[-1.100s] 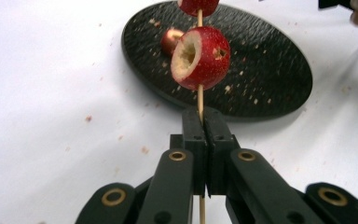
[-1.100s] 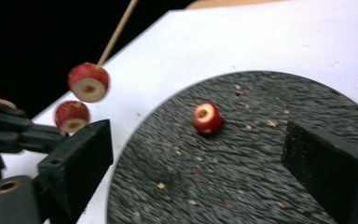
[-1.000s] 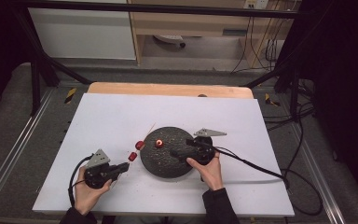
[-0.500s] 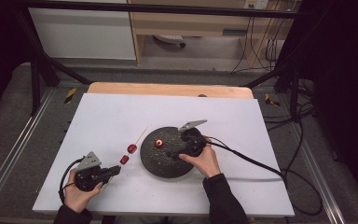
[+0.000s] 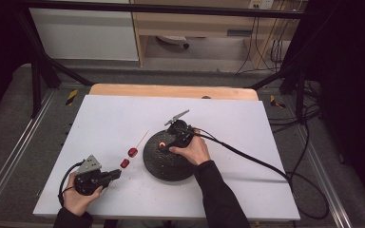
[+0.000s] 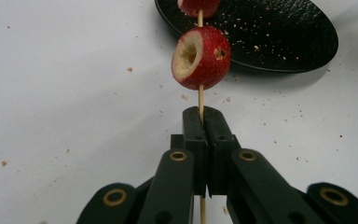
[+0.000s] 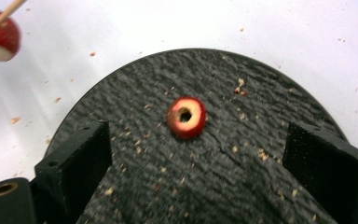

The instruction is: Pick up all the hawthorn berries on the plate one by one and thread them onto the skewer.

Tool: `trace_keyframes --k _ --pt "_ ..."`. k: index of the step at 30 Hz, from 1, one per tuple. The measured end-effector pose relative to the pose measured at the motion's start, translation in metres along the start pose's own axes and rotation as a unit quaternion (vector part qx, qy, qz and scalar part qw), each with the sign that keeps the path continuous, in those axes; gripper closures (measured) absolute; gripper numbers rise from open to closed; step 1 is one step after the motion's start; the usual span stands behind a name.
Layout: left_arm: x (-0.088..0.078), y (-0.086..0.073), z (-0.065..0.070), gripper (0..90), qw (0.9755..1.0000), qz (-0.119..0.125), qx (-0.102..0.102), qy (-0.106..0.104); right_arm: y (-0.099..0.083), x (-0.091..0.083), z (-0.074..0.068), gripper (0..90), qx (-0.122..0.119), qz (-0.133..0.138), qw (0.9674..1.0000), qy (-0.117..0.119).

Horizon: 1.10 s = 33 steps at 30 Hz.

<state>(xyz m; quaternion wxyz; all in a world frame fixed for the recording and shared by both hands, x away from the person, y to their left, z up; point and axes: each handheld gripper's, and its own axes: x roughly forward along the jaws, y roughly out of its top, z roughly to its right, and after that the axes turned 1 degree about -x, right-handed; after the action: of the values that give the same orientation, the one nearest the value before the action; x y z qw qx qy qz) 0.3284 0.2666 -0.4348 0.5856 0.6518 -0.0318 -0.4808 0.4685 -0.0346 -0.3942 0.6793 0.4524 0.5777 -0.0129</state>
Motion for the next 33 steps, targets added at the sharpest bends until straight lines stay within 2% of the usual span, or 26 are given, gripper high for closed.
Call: trace_keyframes --k 3,13,18,25,28,33 --pt "0.001 0.000 0.000 88.6 1.0000 -0.002 -0.001 0.000 0.005 0.006 0.001 10.8 -0.009 -0.012 0.9999 -0.009" --pt "0.006 0.001 0.001 88.5 0.9998 -0.017 0.011 -0.002 0.015 0.014 -0.002 15.9 -0.019 -0.014 0.9997 -0.003" --pt "0.004 0.001 -0.001 88.5 0.9999 -0.012 0.008 -0.002 0.016 0.016 -0.001 20.4 -0.022 -0.020 0.9996 0.002" --pt "0.006 0.000 -0.001 88.5 0.9999 -0.011 0.007 -0.003 0.019 0.024 -0.002 34.1 -0.034 -0.034 0.9988 0.010" --pt "0.005 -0.001 -0.002 88.5 0.9999 -0.010 0.005 -0.002 0.019 0.031 -0.003 39.6 -0.039 -0.049 0.9979 0.013" --pt "0.006 -0.002 -0.001 88.5 0.9999 -0.012 0.005 -0.005 0.020 0.038 -0.002 48.0 -0.037 -0.061 0.9974 0.015"
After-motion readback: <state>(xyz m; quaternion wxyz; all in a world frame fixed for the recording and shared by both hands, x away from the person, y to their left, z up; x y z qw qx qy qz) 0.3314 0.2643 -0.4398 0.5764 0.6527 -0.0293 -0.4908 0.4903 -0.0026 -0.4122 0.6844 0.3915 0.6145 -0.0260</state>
